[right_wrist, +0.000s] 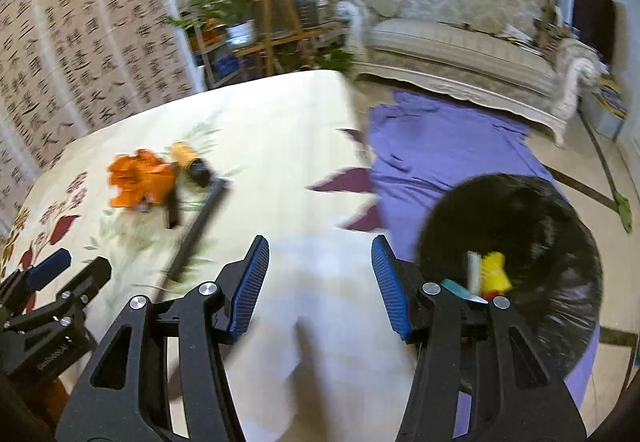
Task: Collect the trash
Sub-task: 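Move both open tools back over the remaining trash on the bed, then grasp the black stick with the right tool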
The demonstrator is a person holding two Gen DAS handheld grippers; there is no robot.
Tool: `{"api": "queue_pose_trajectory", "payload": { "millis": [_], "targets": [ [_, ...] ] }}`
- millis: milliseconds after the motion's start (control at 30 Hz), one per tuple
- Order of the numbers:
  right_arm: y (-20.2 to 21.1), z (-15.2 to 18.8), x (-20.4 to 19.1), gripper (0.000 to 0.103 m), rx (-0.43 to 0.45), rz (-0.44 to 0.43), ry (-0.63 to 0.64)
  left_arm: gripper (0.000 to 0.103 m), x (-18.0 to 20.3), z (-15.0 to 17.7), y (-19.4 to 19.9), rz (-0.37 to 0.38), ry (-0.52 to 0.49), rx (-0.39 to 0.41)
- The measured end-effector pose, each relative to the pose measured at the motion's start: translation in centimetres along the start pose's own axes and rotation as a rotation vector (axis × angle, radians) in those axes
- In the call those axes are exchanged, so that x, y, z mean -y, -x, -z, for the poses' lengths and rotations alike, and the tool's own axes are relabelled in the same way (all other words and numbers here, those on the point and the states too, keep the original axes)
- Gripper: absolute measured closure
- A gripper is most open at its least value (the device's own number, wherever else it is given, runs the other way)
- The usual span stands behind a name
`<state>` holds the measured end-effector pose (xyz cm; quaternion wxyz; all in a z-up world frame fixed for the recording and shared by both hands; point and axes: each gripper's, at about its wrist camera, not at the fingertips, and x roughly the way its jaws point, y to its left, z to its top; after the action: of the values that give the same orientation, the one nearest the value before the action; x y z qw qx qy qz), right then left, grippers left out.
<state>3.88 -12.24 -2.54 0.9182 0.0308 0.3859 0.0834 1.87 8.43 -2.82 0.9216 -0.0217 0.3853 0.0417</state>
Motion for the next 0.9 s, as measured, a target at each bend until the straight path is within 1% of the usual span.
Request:
{"api": "queue_pose_trajectory", "payload": {
  "millis": [167, 367, 533, 667, 900],
  "targets": [
    [-1.3, -0.7, -4.0, 0.051, -0.018, -0.041, 0.066, 0.030, -3.1, 0.1, 0.0, -0.055, 0.044, 0.006],
    [-2.5, -1.7, -6.5, 0.051, -0.021, -0.050, 0.107, 0.030, -5.4, 0.3, -0.1, -0.069, 0.084, 0.000],
    [-3.0, -2.4, -6.8, 0.051, -0.021, -0.033, 0.113, 0.029, -6.0, 0.0, -0.3, -0.058, 0.102, -0.005],
    [-3.4, -2.3, -6.4, 0.051, -0.034, -0.023, 0.105, 0.029, -5.6, -0.4, -0.3, -0.043, 0.090, 0.005],
    [-3.9, -1.4, -6.8, 0.051, -0.068, -0.046, 0.124, 0.028, -4.3, -0.9, -1.0, -0.040, 0.064, 0.005]
  ]
}}
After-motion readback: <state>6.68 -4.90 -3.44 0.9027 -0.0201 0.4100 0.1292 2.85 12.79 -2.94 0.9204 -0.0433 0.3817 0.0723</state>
